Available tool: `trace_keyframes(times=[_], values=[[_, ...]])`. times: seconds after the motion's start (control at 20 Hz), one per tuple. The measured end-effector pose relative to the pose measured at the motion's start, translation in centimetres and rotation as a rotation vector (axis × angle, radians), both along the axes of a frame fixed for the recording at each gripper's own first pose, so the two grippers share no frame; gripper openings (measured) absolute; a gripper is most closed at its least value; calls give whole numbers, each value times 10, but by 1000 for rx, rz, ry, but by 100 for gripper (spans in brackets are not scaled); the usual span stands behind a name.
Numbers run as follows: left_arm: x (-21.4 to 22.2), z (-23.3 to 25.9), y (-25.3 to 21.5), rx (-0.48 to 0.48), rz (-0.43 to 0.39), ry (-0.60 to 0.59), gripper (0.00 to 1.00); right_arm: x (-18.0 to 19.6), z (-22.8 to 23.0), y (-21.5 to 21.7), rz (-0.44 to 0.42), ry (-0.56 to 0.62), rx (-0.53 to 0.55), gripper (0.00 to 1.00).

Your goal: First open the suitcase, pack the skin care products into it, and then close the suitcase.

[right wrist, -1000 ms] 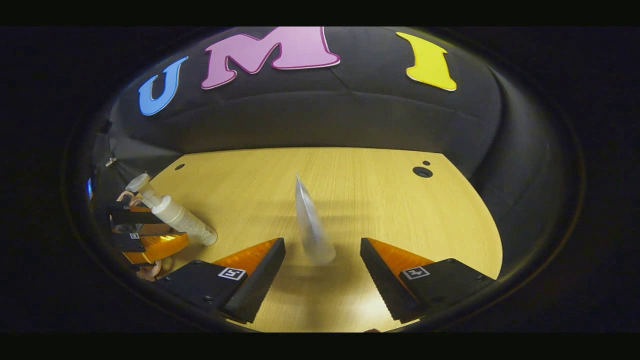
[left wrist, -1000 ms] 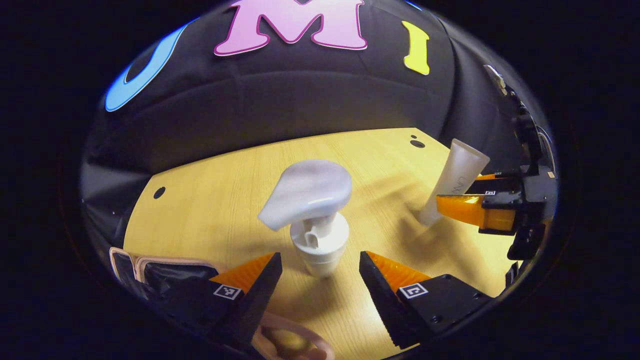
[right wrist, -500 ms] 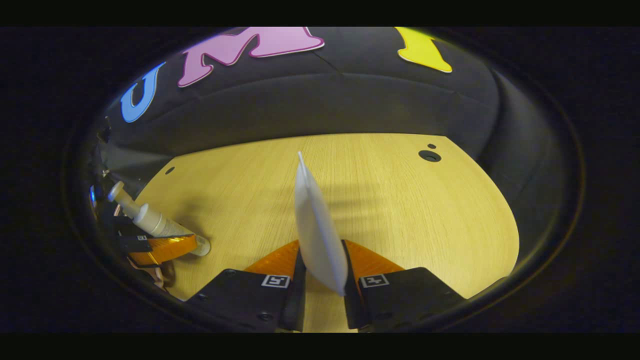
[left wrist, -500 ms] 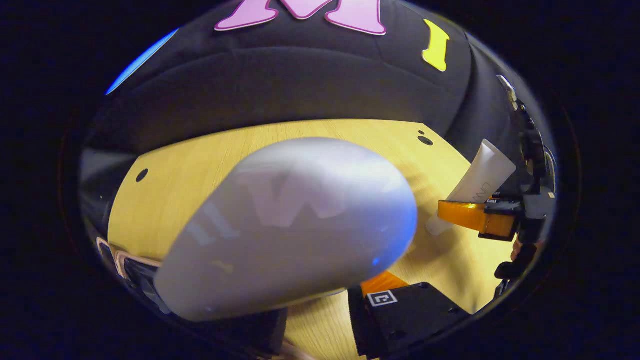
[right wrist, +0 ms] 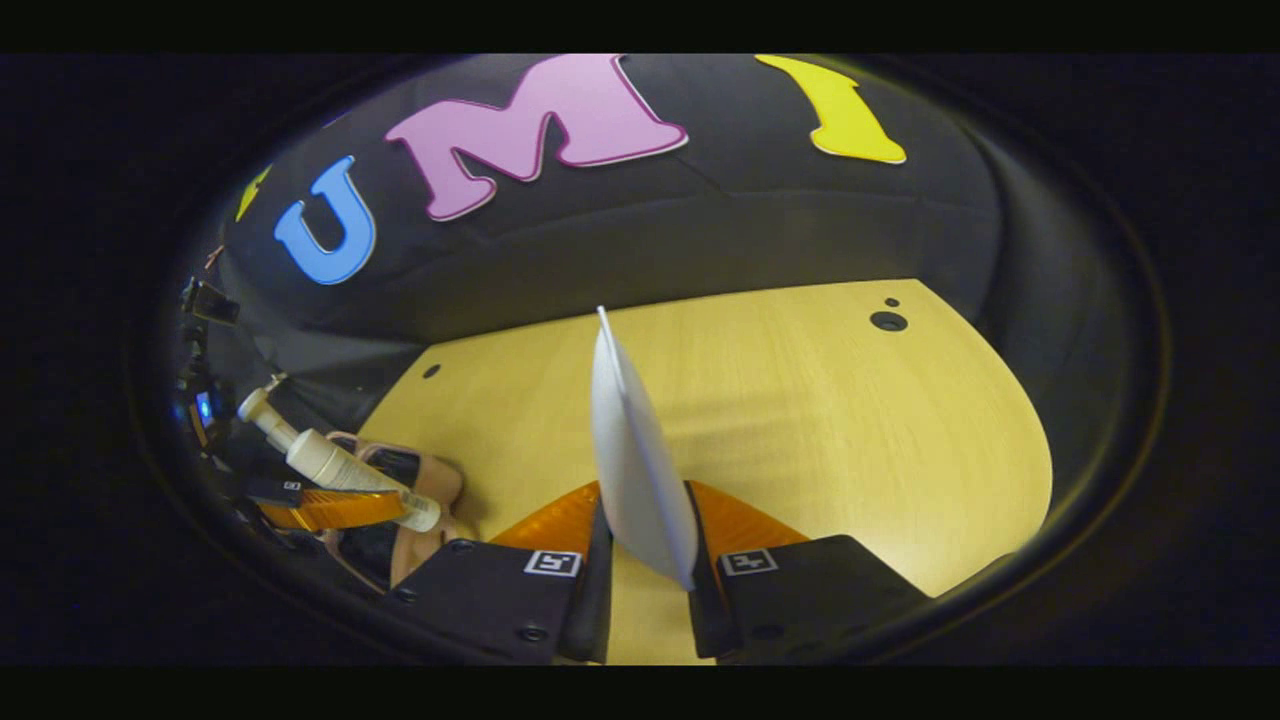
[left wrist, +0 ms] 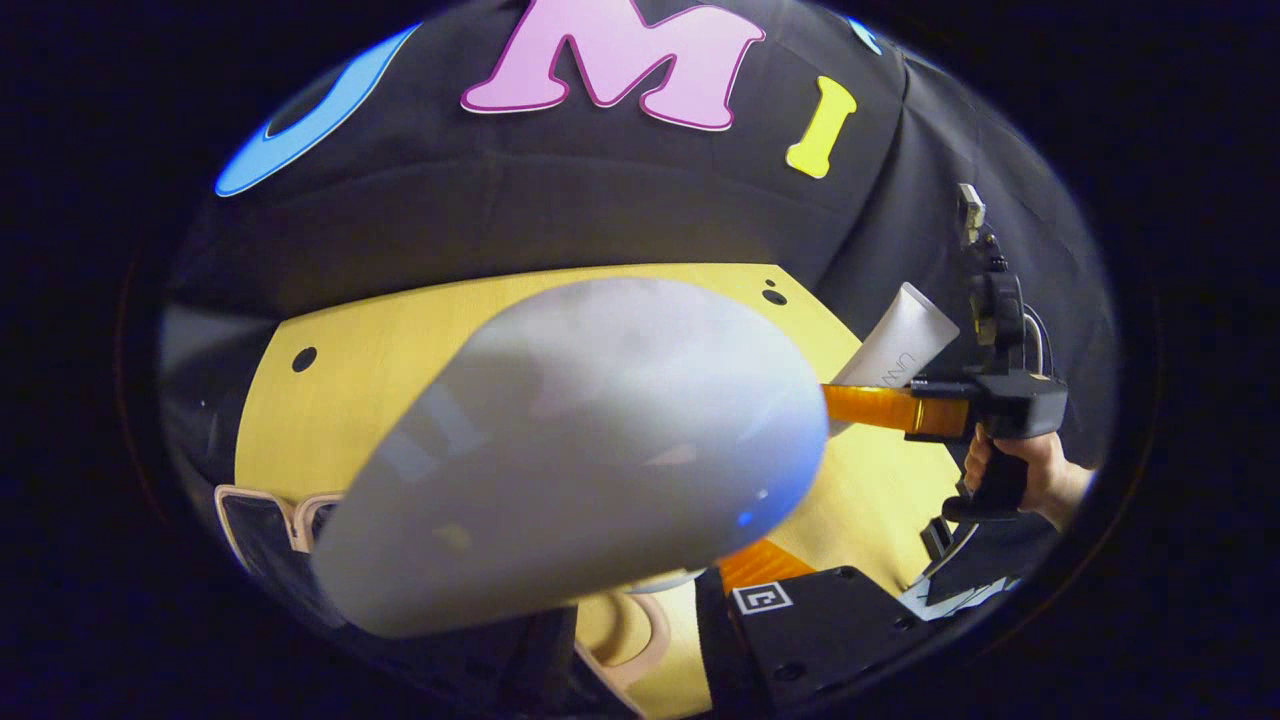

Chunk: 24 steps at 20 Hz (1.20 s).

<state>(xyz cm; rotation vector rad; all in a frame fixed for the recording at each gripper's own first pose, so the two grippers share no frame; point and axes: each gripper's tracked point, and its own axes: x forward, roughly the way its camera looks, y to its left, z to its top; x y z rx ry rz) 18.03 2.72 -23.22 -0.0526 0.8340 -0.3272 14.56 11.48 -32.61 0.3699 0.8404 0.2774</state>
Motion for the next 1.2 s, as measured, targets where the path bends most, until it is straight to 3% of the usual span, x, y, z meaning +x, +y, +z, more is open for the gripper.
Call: trace_keyframes(times=[0.05,0.15,0.25,0.35,0.4,0.45,0.5,0.6,0.65,0.75,0.8,0.9,0.95,1.05,1.2], values=[[-7,-1,9,10,-16,27,52,-5,9,7,10,-18,-3,27],[-20,-10,28,41,-35,101,52,-17,22,25,35,-50,-4,28],[-31,-23,51,103,-31,192,52,-29,34,45,52,-70,12,43],[-41,-45,76,159,-13,301,52,-39,46,61,63,-91,23,43],[-47,-61,79,176,-13,363,52,-45,50,67,68,-99,26,36],[-52,-74,81,184,-14,411,52,-50,52,73,73,-108,24,43],[-64,-87,81,193,-14,461,52,-55,55,76,76,-114,18,43],[-86,-115,82,225,-34,554,52,-67,58,84,84,-118,17,28],[-92,-124,85,239,-38,598,53,-73,58,85,85,-117,14,32],[-102,-137,90,235,-12,714,52,-83,60,87,83,-115,12,36],[-105,-144,94,221,0,760,53,-87,61,87,82,-118,11,43],[-114,-158,98,208,45,849,53,-97,63,84,76,-119,-1,27],[-118,-164,99,195,80,889,53,-100,62,81,70,-117,-5,35],[-119,-170,103,186,133,942,53,-107,62,77,58,-109,-2,35],[-110,-178,118,267,172,948,53,-115,62,76,55,-104,-5,35]])
